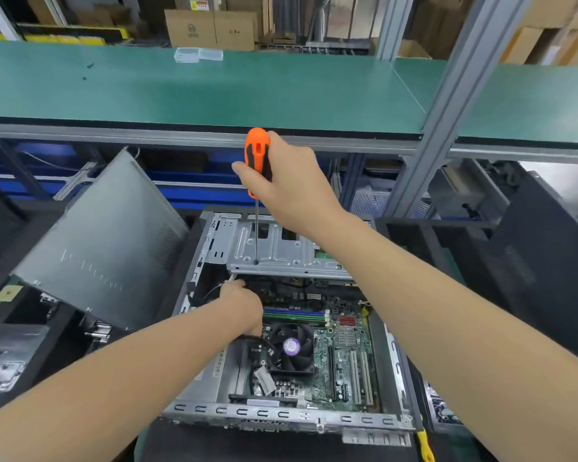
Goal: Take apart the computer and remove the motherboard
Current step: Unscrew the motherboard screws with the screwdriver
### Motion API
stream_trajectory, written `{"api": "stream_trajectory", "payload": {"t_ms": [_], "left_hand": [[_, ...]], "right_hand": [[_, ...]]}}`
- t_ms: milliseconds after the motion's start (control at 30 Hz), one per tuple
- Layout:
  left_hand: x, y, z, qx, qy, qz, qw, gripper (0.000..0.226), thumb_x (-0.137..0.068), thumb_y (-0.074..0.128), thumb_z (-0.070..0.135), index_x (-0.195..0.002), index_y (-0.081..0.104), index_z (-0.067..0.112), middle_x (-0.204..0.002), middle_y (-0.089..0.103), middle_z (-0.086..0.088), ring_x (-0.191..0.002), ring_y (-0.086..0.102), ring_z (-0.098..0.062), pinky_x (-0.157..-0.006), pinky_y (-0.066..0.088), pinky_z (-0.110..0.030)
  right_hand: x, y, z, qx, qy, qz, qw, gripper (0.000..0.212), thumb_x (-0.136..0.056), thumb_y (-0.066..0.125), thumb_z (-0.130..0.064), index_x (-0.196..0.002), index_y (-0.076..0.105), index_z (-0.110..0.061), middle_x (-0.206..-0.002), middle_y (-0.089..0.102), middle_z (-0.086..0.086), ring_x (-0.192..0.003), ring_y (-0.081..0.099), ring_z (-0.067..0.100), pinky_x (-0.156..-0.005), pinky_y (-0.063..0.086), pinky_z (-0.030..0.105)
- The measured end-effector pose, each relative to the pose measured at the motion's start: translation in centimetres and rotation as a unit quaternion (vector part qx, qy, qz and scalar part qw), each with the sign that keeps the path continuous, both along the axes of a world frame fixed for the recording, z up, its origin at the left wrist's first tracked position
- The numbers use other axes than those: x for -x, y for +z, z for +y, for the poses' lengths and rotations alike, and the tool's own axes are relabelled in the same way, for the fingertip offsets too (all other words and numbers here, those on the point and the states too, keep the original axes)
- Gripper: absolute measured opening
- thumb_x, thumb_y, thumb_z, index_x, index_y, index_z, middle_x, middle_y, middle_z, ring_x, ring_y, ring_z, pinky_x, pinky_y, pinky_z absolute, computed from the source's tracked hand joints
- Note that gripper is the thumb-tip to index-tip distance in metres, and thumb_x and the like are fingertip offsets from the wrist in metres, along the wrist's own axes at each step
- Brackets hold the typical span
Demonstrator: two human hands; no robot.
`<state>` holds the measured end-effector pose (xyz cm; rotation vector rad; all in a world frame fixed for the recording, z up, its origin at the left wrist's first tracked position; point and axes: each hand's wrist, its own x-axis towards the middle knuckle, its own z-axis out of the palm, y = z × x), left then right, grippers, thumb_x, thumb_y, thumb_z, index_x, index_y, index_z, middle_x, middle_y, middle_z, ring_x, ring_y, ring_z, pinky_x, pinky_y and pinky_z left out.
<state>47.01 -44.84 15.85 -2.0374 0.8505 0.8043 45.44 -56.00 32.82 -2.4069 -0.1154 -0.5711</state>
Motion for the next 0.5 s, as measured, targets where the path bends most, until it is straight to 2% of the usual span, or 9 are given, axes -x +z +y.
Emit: {"api": "stream_trajectory", "payload": {"t_ms": [33,67,100,133,167,267,367,433,500], "left_hand": [[-0.2,0.3,-0.1,-0.002,0.029,0.017,0.999,0.059,-0.101,0.041,0.043,-0.158,0.036,0.026,-0.148,0.045,-0.008,-0.152,0.026,-0.026,-0.123,0.021,-0.042],[-0.3,0.9,-0.3,-0.007,0.067,0.048,0.997,0.054,-0.1,0.044,0.041,-0.15,0.045,0.021,-0.128,0.044,-0.015,-0.136,0.043,-0.031,-0.112,0.034,-0.042],[-0.5,1.0,-0.6,-0.017,0.098,0.082,0.992,0.04,-0.1,0.045,0.036,-0.133,0.053,0.015,-0.114,0.038,-0.017,-0.111,0.049,-0.033,-0.098,0.041,-0.04],[-0.8,1.1,-0.7,-0.024,0.103,0.107,0.989,0.015,-0.1,0.044,0.03,-0.107,0.05,0.018,-0.103,0.034,-0.019,-0.09,0.046,-0.031,-0.086,0.041,-0.038],[-0.8,1.4,-0.8,-0.023,0.101,0.114,0.988,0.011,-0.101,0.043,0.026,-0.091,0.044,0.022,-0.091,0.034,-0.017,-0.075,0.04,-0.028,-0.077,0.039,-0.036],[-0.9,1.5,-1.0,-0.038,0.085,0.114,0.989,0.033,-0.102,0.044,0.027,-0.07,0.04,0.018,-0.077,0.041,-0.006,-0.062,0.034,-0.021,-0.061,0.035,-0.033],[-1.3,0.9,-1.1,-0.074,0.067,0.116,0.988,0.032,-0.104,0.045,0.034,-0.08,0.056,0.016,-0.094,0.052,-0.007,-0.072,0.046,-0.022,-0.077,0.047,-0.036],[-1.5,-0.1,-1.1,-0.066,0.077,0.1,0.99,0.035,-0.104,0.045,0.037,-0.122,0.064,0.012,-0.111,0.052,-0.007,-0.091,0.05,-0.025,-0.097,0.049,-0.039],[-1.6,-0.8,-0.9,-0.048,0.073,0.081,0.993,0.057,-0.1,0.047,0.039,-0.153,0.042,0.017,-0.117,0.043,-0.006,-0.1,0.043,-0.026,-0.104,0.045,-0.039]], "right_hand": [[-0.2,-0.1,0.1,-0.001,0.0,0.008,1.0,0.036,-0.102,0.059,-0.041,-0.092,0.051,-0.007,-0.07,0.056,0.005,-0.062,0.051,0.023,-0.064,0.047,0.039],[-0.5,-0.3,0.2,-0.003,0.001,0.016,1.0,0.036,-0.102,0.059,-0.04,-0.092,0.051,-0.007,-0.071,0.057,0.006,-0.063,0.051,0.024,-0.064,0.047,0.04],[-0.7,-0.5,0.3,-0.006,0.0,0.023,1.0,0.035,-0.102,0.059,-0.04,-0.092,0.051,-0.007,-0.072,0.058,0.006,-0.063,0.051,0.024,-0.064,0.047,0.04],[-0.9,-0.7,0.4,-0.007,-0.001,0.028,1.0,0.035,-0.102,0.059,-0.04,-0.092,0.05,-0.007,-0.071,0.057,0.006,-0.063,0.05,0.024,-0.064,0.047,0.039],[-1.1,-0.8,0.4,-0.007,-0.001,0.032,0.999,0.035,-0.102,0.059,-0.04,-0.092,0.049,-0.008,-0.071,0.056,0.005,-0.062,0.05,0.023,-0.062,0.046,0.038],[-1.6,-1.2,0.3,-0.005,-0.008,0.041,0.999,0.034,-0.102,0.059,-0.041,-0.091,0.048,-0.01,-0.071,0.054,0.003,-0.06,0.048,0.021,-0.059,0.043,0.034],[-2.0,-1.3,0.3,0.002,-0.007,0.053,0.999,0.034,-0.102,0.059,-0.042,-0.092,0.047,-0.011,-0.072,0.053,0.002,-0.061,0.048,0.021,-0.059,0.044,0.033],[-2.1,-1.4,0.4,0.009,0.0,0.057,0.998,0.034,-0.102,0.059,-0.041,-0.091,0.046,-0.012,-0.071,0.052,0.001,-0.059,0.046,0.019,-0.057,0.042,0.031],[-1.9,-1.4,0.5,0.02,0.005,0.056,0.998,0.034,-0.102,0.059,-0.041,-0.09,0.045,-0.013,-0.069,0.049,-0.001,-0.058,0.043,0.016,-0.054,0.038,0.029]]}}
